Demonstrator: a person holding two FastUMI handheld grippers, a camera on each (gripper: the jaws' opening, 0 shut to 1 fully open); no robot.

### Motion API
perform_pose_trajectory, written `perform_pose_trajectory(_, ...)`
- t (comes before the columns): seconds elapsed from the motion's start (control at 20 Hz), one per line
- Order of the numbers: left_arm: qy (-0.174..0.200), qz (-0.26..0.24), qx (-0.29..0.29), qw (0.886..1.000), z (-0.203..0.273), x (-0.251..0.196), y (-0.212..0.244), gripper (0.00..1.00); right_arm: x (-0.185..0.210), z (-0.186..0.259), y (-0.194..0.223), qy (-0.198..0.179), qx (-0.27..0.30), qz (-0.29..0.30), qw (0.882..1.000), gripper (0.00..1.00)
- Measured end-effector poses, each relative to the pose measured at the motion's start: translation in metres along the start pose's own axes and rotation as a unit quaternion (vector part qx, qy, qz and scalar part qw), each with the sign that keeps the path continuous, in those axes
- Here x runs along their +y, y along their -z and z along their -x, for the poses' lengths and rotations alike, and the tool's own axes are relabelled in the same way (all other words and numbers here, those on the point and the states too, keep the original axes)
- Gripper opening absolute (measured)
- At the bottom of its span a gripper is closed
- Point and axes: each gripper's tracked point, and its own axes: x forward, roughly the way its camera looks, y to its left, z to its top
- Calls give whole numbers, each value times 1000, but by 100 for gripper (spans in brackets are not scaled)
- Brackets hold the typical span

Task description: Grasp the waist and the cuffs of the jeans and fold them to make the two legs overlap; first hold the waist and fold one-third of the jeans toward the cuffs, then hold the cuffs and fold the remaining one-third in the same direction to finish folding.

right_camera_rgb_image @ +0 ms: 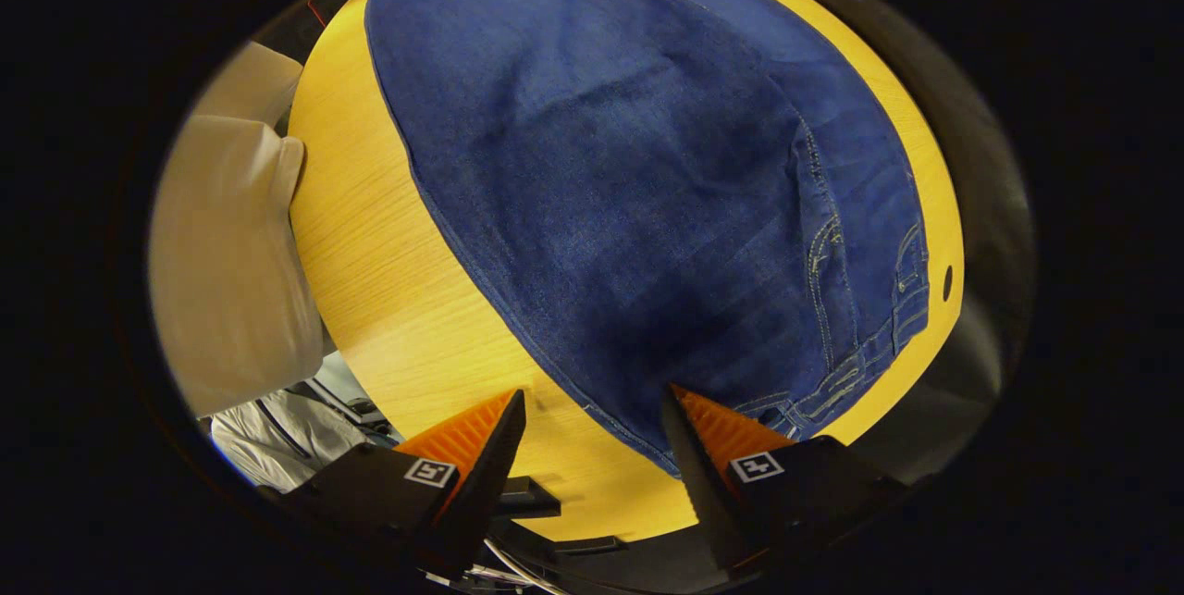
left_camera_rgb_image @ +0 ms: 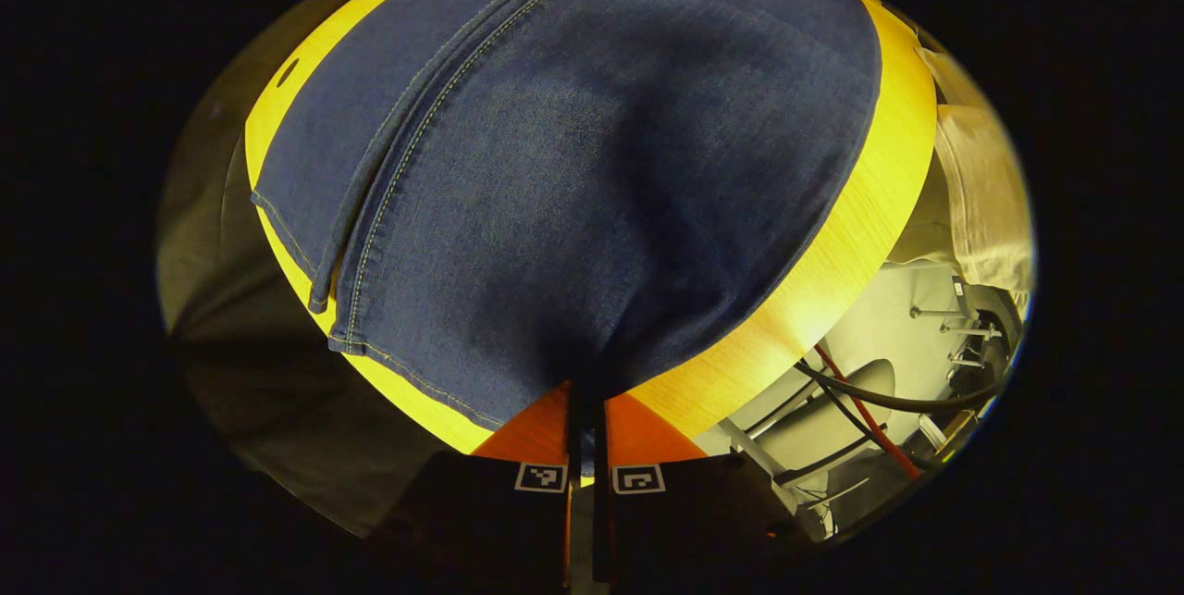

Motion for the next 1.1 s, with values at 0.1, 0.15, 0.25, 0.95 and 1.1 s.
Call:
perform_pose_trajectory(0.1, -1, 2, 4, 1000, 0, 0, 0, 4, 3, -3, 2, -14, 12, 9, 1000, 84)
perform_pose_trajectory(0.15, -2, 1, 5, 1000, 0, 0, 0, 4, 3, -8, 0, -16, 8, 9, 1000, 82)
perform_pose_trajectory(0.25, -2, 2, 5, 1000, 0, 1, 0, 4, 1, -5, 1, -18, 6, 7, 1000, 74)
perform_pose_trajectory(0.95, 10, 24, 2, 1000, -2, 2, -3, 4, -19, -5, -5, -5, 4, -48, 999, 21)
perform_pose_trajectory(1.1, 16, 33, 0, 999, -3, 1, -3, 2, -22, -5, -6, 0, 13, -94, 996, 5)
